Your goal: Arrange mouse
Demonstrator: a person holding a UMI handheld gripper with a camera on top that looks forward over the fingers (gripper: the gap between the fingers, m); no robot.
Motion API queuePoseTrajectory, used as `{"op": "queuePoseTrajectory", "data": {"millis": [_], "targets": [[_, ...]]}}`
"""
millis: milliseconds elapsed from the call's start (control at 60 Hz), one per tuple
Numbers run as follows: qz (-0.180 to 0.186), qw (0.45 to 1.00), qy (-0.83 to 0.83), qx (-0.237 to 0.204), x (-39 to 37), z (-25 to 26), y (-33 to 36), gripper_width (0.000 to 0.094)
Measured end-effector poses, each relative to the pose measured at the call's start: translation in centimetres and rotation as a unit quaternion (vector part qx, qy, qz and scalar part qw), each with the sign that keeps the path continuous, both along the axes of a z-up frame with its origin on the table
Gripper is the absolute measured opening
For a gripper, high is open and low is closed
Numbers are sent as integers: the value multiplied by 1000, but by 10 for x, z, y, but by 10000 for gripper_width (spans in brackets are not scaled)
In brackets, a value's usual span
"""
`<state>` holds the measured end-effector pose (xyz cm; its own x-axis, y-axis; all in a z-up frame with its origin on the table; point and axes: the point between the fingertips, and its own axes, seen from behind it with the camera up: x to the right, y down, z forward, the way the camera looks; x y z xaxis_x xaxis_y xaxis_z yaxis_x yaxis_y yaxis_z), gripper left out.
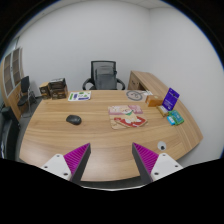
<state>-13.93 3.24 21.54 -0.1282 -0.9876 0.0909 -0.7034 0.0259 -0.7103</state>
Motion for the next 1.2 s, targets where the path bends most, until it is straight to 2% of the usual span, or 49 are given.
{"op": "queuePoseTrajectory", "data": {"millis": [200,783,1200], "targets": [[5,1000,8,4,7,-15,8,868],[73,997,21,11,62,-81,118,866],[81,997,-3,10,146,-142,171,868]]}}
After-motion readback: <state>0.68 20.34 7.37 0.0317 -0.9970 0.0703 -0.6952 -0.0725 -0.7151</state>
